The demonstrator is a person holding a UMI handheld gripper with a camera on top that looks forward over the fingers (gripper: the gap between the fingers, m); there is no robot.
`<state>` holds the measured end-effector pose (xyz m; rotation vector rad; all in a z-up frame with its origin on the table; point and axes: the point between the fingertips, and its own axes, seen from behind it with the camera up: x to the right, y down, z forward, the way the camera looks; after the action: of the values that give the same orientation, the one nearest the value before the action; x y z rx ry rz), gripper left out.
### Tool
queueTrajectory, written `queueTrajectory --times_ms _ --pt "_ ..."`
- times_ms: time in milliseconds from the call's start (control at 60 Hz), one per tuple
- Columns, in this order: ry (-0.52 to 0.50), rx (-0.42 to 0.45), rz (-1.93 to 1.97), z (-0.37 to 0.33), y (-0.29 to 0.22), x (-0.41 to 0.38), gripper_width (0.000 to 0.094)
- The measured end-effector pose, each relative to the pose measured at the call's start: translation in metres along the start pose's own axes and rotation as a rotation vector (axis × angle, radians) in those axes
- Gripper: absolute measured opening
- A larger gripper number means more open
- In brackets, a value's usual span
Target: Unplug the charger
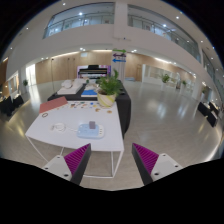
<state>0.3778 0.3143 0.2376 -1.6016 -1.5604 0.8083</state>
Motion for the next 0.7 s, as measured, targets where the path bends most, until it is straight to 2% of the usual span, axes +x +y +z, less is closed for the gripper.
queueTrajectory --times_ms 83,283,550,700 --pt "-0.043 -0.005 -0.016 0.008 -0.001 -0.027 0.0855" --pt "-0.135 0.017 -0.039 0.095 0.01 -0.105 0.0855" --pt "-0.103 0.096 -0.023 0.218 -0.002 -0.129 0.0856" --pt "-0.064 0.099 0.001 0.296 -0.006 -0.128 0.0853"
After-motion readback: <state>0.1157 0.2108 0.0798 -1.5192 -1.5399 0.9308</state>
